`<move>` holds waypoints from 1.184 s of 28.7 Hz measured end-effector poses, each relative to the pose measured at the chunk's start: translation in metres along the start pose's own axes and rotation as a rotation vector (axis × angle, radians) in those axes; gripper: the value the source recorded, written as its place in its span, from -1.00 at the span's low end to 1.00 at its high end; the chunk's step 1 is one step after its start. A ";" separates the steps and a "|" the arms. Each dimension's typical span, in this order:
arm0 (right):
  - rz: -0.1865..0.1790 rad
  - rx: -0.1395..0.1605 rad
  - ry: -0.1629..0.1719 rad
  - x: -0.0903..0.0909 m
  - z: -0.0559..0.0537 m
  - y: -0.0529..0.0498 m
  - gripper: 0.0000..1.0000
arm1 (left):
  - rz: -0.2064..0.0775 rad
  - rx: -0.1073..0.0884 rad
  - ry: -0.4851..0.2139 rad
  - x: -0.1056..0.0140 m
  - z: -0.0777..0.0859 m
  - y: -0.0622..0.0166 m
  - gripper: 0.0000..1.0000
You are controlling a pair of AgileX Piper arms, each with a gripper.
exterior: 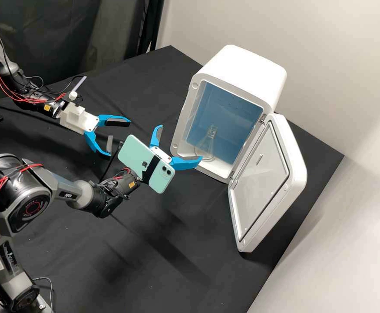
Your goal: Take the flask out of the incubator
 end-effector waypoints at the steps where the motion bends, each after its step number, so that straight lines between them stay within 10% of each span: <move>1: 0.000 0.000 0.000 0.000 0.000 0.000 1.00 | 0.000 0.000 0.002 0.000 -0.001 0.0001 1.00; 19: 0.001 0.000 0.001 0.000 0.001 -0.001 1.00 | 0.001 -0.001 0.004 0.000 -0.001 0.0002 1.00; 34: 0.003 0.001 -0.084 0.013 0.035 -0.006 1.00 | 0.001 -0.001 0.004 0.000 -0.001 0.0002 1.00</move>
